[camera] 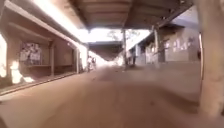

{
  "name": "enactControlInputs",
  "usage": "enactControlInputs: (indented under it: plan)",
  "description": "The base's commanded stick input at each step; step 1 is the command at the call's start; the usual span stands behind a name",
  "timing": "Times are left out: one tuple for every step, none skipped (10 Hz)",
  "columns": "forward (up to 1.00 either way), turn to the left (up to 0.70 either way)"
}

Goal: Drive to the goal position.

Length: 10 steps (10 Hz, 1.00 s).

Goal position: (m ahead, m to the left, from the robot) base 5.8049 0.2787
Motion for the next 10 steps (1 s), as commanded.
enactControlInputs:
  plan:
    - [0.85,0.0]
    - [0.85,0.0]
    - [0.85,0.0]
    - [0.85,0.0]
    - [0.85,0.0]
    - [0.85,0.0]
    - [0.85,0.0]
    - [0.85,0.0]
    - [0.85,0.0]
    - [0.85,0.0]
